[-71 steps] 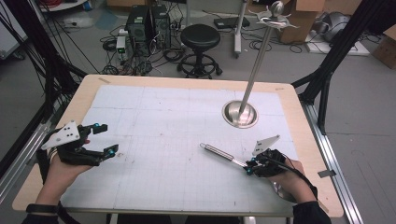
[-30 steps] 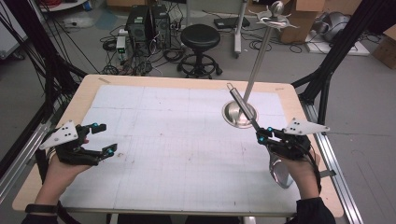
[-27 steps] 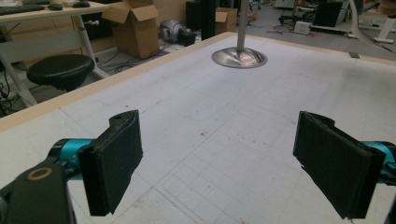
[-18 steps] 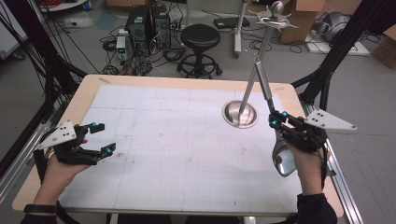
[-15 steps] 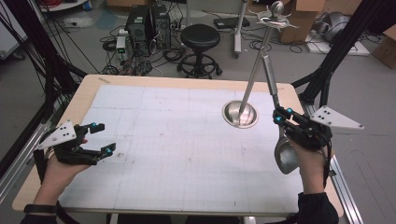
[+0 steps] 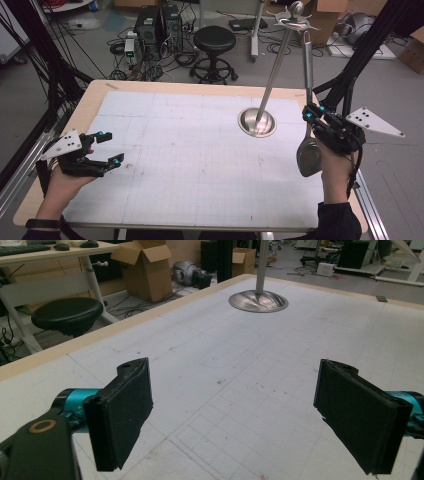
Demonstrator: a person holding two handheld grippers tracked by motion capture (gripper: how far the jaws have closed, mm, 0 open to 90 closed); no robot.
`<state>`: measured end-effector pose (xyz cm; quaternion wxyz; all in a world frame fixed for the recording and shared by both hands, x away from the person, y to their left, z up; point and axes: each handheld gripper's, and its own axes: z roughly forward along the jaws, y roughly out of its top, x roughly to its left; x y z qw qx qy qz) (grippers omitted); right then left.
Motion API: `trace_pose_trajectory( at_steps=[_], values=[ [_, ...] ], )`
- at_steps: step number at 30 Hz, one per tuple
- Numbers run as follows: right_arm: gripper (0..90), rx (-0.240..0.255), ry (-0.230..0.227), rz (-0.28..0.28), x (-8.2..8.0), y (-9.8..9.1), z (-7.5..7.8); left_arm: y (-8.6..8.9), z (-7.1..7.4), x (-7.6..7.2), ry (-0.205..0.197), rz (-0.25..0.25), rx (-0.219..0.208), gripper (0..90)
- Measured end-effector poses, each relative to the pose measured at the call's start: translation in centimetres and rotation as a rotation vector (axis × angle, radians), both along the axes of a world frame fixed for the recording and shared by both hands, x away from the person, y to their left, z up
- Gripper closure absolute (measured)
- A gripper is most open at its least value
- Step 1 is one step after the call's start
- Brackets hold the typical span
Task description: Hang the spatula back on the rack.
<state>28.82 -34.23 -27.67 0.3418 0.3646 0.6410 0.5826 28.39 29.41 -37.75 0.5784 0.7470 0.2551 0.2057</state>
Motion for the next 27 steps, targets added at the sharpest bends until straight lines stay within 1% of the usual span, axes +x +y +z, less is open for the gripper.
trace_pose_trajectory(
  at_steps=[4,5,8,9,11,16,19,27],
  values=[
    [75.5,-0.001,-0.001,-0.031,0.4,0.2,0.0,0.0,0.0,0.0,0.002,-0.001,0.001,16.1],
    [75.5,0.003,0.005,-0.027,0.5,0.2,-0.1,0.0,-0.1,0.0,0.002,-0.001,0.002,16.1],
    [75.5,0.004,0.009,-0.041,0.9,0.3,-0.2,0.0,-0.1,0.0,0.003,-0.002,0.004,16.1],
    [75.4,-0.002,0.002,-0.057,1.1,0.4,-0.3,0.0,-0.1,0.0,0.004,-0.002,0.005,16.1],
    [75.4,0.006,0.002,-0.05,1.3,0.5,-0.4,0.0,-0.1,0.0,0.003,-0.002,0.007,16.1],
    [75.4,-0.007,0.009,-0.072,1.9,1.1,-0.7,0.1,-0.2,0.0,0.006,0.001,0.003,16.1],
    [75.4,0.003,0.008,-0.078,2.2,1.2,-0.9,0.1,-0.2,-0.1,0.007,0.001,0.006,16.1],
    [75.4,0.012,0.0,-0.089,2.9,1.4,-1.1,0.2,-0.3,-0.2,0.01,0.003,0.011,16.1]
  ],
)
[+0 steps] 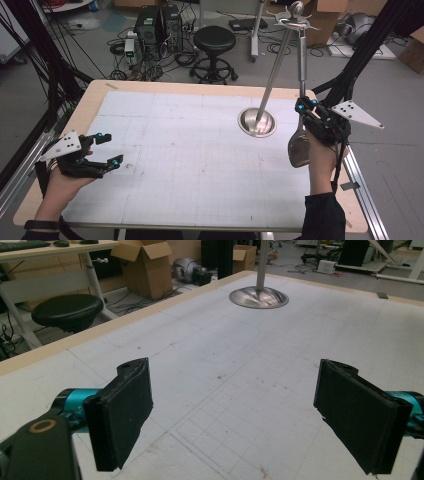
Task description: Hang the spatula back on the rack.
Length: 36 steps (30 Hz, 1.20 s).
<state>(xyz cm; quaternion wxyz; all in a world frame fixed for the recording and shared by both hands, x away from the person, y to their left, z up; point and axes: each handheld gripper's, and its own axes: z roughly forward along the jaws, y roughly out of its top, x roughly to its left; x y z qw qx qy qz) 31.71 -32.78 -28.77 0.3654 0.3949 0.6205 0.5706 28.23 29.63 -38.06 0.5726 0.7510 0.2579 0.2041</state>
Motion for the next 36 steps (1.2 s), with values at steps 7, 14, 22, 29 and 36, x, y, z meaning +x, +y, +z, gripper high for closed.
trace_pose_trajectory(
  at_steps=[7,14,22,29,36],
  values=[
    [75.4,0.017,0.0,-0.009,0.9,0.3,-0.4,0.0,-0.1,0.0,0.003,-0.001,0.001,16.1],
    [75.4,0.03,-0.015,-0.017,1.6,0.7,-0.9,0.1,-0.2,0.0,0.004,0.0,0.003,16.1],
    [75.4,0.049,-0.03,-0.039,1.9,1.0,-1.7,0.1,-0.2,-0.1,0.007,-0.003,0.002,16.1],
    [75.3,0.052,-0.036,-0.039,2.1,1.2,-2.1,0.1,-0.3,-0.1,0.009,-0.001,0.003,16.1],
    [75.3,0.059,-0.038,-0.044,2.4,1.2,-2.5,0.1,-0.4,0.0,0.013,-0.002,0.006,16.1]
  ],
)
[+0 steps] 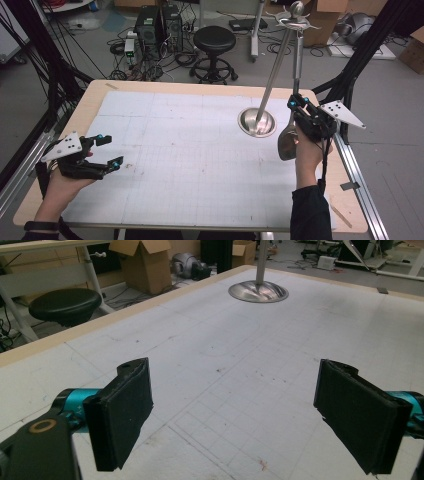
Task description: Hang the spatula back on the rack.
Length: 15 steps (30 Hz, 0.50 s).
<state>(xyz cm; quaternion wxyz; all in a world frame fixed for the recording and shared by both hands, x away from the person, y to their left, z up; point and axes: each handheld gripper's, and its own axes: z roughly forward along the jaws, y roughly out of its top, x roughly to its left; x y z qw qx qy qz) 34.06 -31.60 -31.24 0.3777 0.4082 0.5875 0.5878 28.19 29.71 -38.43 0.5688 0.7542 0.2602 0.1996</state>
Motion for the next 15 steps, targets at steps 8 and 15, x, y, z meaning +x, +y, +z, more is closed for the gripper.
trace_pose_trajectory(
  at_steps=[8,15],
  values=[
    [75.2,0.011,0.011,0.007,0.34,0.15,-0.33,-0.04,-0.03,-0.03,0.002,-0.001,-0.001,16.1],
    [75.2,0.007,0.035,0.018,0.78,0.41,-0.64,-0.04,-0.06,-0.03,0.001,-0.001,0.001,16.1]
  ],
)
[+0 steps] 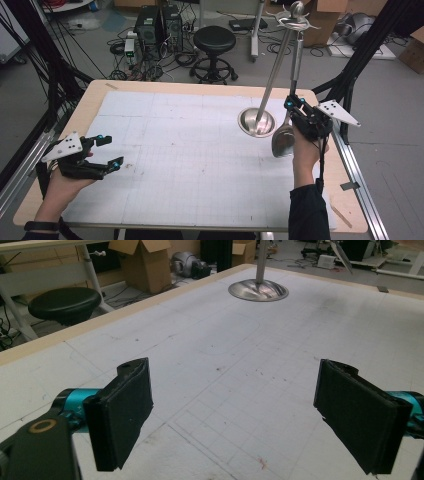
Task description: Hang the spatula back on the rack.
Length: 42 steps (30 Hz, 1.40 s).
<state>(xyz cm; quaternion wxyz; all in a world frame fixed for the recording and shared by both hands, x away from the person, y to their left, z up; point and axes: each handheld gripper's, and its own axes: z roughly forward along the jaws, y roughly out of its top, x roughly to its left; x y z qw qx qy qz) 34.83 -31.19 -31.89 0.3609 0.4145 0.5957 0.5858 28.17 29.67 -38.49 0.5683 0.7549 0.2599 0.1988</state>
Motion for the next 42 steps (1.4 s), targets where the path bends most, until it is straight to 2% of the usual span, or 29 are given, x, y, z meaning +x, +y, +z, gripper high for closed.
trace_pose_trajectory(
  at_steps=[9,17,19,23,25,28,29,31,36,39,42],
  values=[
    [75.2,0.0,0.006,-0.001,0.5,0.1,-0.2,0.0,0.0,0.0,0.001,0.001,0.0,16.1],
    [74.6,0.021,0.031,0.01,1.0,0.2,-0.4,0.0,0.0,0.0,0.001,0.001,0.002,16.1],
    [74.3,0.01,0.038,0.01,1.2,0.2,-0.3,0.0,0.0,0.0,0.002,0.0,0.004,16.1],
    [61.4,0.058,0.034,-0.005,1.1,-0.1,-0.1,0.0,0.0,0.0,0.0,0.0,0.002,16.1],
    [56.9,0.057,0.04,-0.019,1.0,-0.3,0.0,0.0,0.0,0.0,0.001,-0.001,0.0,16.1],
    [44.1,0.025,0.039,-0.032,0.5,-0.5,0.3,0.1,0.1,0.0,-0.003,-0.001,-0.004,16.1],
    [42.5,0.012,0.04,-0.032,0.2,-0.5,0.4,0.2,0.1,0.0,-0.004,0.001,-0.005,16.1],
    [35.5,-0.016,0.037,-0.016,-0.4,-0.5,0.7,0.3,0.2,0.0,-0.007,0.004,-0.008,16.1],
    [28.4,-0.096,0.044,0.023,-2.0,-0.6,0.7,0.7,0.5,-0.2,-0.018,0.015,-0.013,16.1],
    [22.4,-0.128,0.055,0.054,-3.1,-0.9,0.3,0.9,0.5,-0.2,-0.025,0.021,-0.016,16.1],
    [21.2,-0.158,0.08,0.081,-4.1,-1.1,-0.4,1.3,0.5,-0.2,-0.028,0.03,-0.021,16.0]
  ],
)
